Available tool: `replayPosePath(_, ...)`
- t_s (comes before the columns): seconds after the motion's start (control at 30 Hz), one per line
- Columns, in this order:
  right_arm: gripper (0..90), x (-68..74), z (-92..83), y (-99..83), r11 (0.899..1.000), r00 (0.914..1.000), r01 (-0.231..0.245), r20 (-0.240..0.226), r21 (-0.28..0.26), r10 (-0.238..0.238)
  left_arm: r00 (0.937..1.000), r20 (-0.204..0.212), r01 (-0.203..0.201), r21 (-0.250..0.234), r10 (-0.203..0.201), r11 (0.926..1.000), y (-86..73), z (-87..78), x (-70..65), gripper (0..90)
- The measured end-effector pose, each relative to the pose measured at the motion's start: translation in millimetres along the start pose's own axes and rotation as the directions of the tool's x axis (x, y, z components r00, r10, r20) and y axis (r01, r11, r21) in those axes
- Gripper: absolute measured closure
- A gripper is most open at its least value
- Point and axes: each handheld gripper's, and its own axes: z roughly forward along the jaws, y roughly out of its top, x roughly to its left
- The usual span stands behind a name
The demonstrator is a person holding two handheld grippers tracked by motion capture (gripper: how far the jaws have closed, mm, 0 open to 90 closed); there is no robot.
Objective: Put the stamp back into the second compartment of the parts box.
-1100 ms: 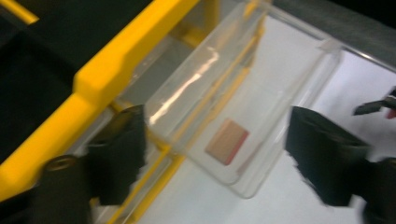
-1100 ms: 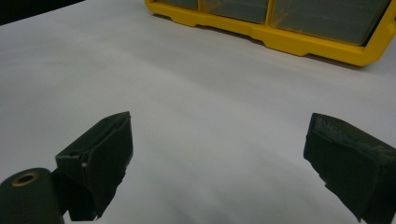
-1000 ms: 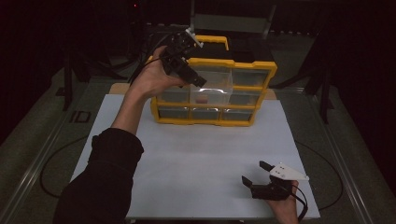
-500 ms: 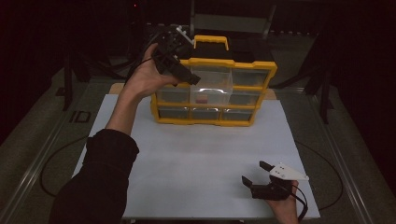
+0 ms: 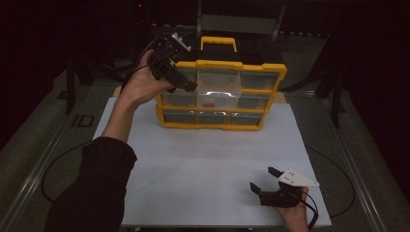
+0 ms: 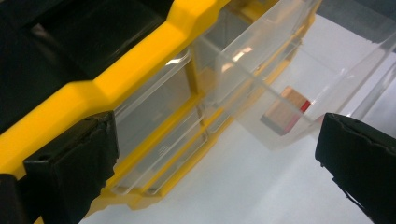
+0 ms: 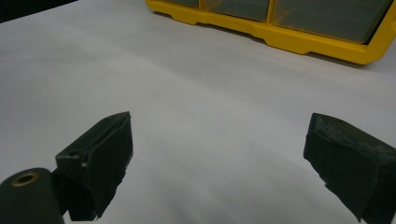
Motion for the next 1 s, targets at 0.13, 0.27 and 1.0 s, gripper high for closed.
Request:
replayPosePath(0.13, 7.9, 0.2, 0.2, -0.1, 1.0, 1.0, 0.0, -0.002, 0.0, 0.0, 1.0, -0.006, 0.002, 0.0, -0.002, 1.0, -6.8, 1.4, 3.3, 0.3)
replayPosePath(0.27, 7.9, 0.4, 0.1, 0.0, 1.0, 1.0, -0.007, 0.002, -0.002, 0.007, 1.0, -0.006, 0.004, 0.0, -0.004, 1.0, -12.4, 3.2, 4.8, 0.2)
replayPosePath(1.0, 7.9, 0.7, 0.8, -0.3, 1.0, 1.0, 0.005, 0.006, -0.013, -0.005, 0.9997, -0.024, -0.012, -0.008, 0.011, 0.9999, -75.6, 20.1, -2.8, 0.2)
